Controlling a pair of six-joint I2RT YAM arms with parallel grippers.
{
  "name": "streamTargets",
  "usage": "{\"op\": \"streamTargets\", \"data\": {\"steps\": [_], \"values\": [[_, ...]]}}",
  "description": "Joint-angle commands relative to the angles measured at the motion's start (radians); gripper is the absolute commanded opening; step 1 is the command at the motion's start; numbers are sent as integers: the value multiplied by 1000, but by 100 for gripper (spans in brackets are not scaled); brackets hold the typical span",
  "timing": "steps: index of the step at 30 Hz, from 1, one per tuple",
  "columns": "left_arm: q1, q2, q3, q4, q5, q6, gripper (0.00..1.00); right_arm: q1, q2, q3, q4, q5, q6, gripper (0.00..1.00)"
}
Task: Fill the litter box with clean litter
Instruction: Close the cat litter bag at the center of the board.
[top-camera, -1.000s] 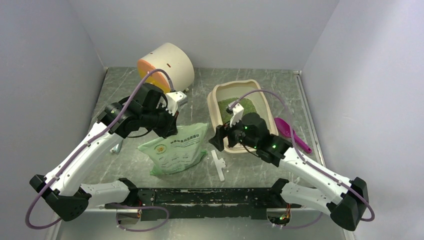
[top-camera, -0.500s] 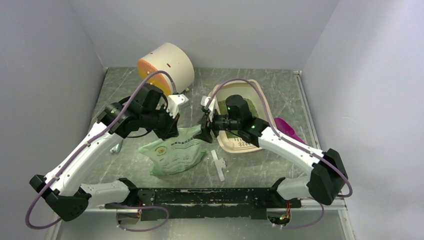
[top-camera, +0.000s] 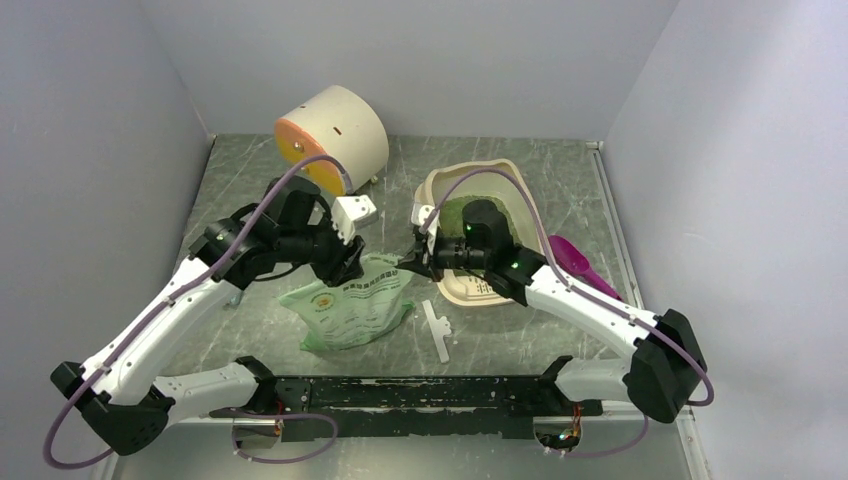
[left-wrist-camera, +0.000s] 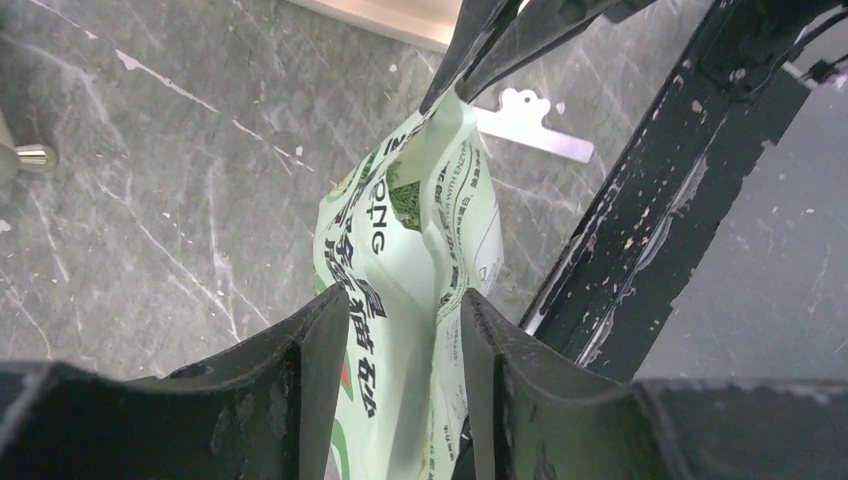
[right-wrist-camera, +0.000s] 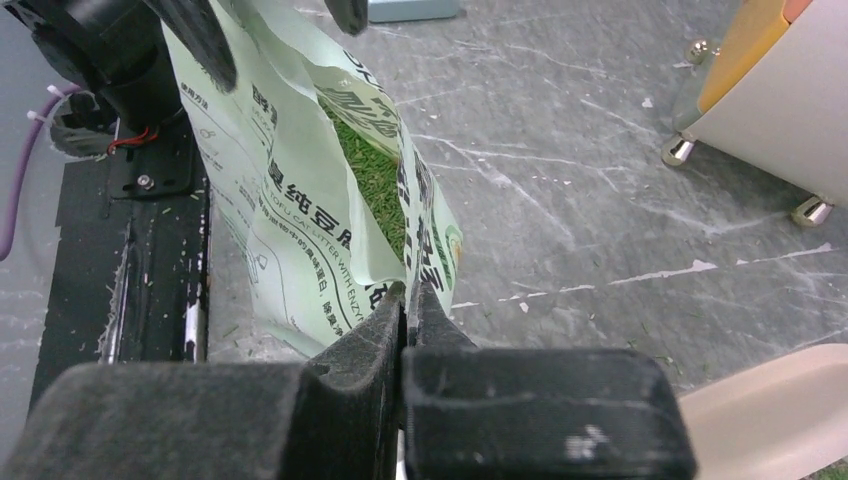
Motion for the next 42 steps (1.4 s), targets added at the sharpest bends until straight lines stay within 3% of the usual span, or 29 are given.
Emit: {"op": "streamTargets", "data": {"steps": [1, 4, 7, 10, 12, 14, 19, 21, 26, 28, 30, 32, 33, 39, 42], "values": [[-3, 7, -45, 54, 38, 96, 50, -9, -51, -50, 130, 42, 34, 0], [-4, -16, -87, 95, 35, 118, 50, -11, -56, -59, 165, 114, 78, 0], [-18, -49, -147, 156, 22, 143, 43, -11, -59, -66, 211, 151, 144, 0], [-77, -78, -203, 214, -103, 145, 27, -10, -74, -91, 255, 198, 195, 0], [-129, -96, -233, 252, -268, 134, 12, -10, -91, -114, 273, 250, 209, 0], [-189, -116, -255, 280, -421, 151, 5, -9, -105, -136, 285, 300, 223, 0], [-356, -184, -367, 426, -810, 178, 5, -5, -135, -176, 302, 380, 244, 0], [-413, -186, -394, 441, -780, 239, 5, -4, -159, -223, 359, 375, 250, 0], [-624, -170, -423, 474, -1036, 280, 5, -6, -157, -217, 329, 253, 272, 0], [-713, -159, -447, 496, -1140, 354, 5, -10, -166, -185, 274, 293, 356, 1], [-784, -136, -469, 511, -1230, 400, 5, -21, -189, -137, 220, 320, 407, 15], [-840, -114, -471, 510, -1317, 392, 5, -45, -215, -100, 171, 329, 468, 62], [-860, -113, -468, 516, -1351, 392, 5, -57, -223, -80, 149, 313, 487, 72], [-965, -147, -529, 629, -1513, 527, 5, -153, -141, 76, 11, 34, 525, 83], [-974, -153, -530, 622, -1534, 521, 5, -159, -10, 213, -193, -163, 454, 89]]}}
